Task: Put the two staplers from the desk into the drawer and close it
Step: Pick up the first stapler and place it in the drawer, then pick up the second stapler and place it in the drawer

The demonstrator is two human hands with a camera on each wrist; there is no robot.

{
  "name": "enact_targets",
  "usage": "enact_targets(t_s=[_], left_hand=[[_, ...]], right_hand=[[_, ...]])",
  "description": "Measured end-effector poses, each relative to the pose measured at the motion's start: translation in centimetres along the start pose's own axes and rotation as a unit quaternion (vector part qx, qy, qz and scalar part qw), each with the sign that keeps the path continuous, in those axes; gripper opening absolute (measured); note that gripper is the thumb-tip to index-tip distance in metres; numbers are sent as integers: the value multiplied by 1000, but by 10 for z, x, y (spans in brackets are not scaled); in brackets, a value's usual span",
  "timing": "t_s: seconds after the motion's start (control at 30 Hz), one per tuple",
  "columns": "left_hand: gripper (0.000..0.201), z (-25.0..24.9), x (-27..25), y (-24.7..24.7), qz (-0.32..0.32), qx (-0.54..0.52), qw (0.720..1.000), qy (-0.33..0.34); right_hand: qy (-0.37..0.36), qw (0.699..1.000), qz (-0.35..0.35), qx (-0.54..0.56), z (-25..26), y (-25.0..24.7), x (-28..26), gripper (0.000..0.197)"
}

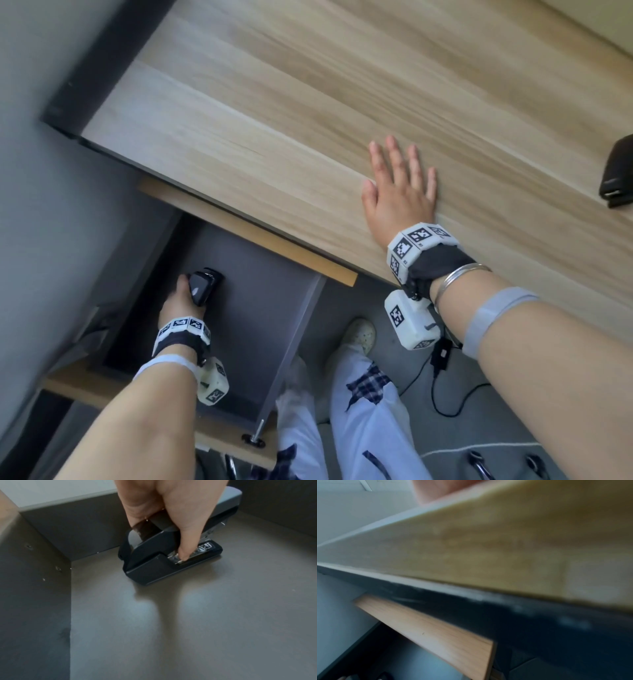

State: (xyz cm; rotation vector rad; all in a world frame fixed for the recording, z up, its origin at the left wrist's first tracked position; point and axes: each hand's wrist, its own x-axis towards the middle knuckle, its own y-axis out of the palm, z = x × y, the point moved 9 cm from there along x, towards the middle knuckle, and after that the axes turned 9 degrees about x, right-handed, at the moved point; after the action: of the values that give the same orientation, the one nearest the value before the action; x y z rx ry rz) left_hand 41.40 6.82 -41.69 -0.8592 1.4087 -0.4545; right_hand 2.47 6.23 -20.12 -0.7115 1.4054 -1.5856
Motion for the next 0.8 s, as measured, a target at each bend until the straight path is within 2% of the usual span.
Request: enact_targets(t_s=[0.2,0.33,0.4,0.5,0.57,0.67,0.8], left_hand=[[73,-3,0,-3,45,-51,998,-6],[82,-14,-8,-29,35,-65,997,25],[75,-21,-17,-47,30,-51,998,34],[45,-36,-38,-76,23,-37,998,39],[34,-51,-56,-99,13,-43,998,53],[25,-78,-83,-138,-8,-16,996,84],[22,-117,-115,-195,-44,-6,994,99]], right_hand=[[4,1000,3,2,0,0,0,58],[4,1000,0,13,0,-1,0,58],[5,1000,8,22,1,-1,0,58],[11,999,44,28,1,-3,0,57],[12,996,81,33,1,-3,0,58],[13,989,136,53,-1,-7,0,59],[17,973,208,94,0,-21,-6,56]])
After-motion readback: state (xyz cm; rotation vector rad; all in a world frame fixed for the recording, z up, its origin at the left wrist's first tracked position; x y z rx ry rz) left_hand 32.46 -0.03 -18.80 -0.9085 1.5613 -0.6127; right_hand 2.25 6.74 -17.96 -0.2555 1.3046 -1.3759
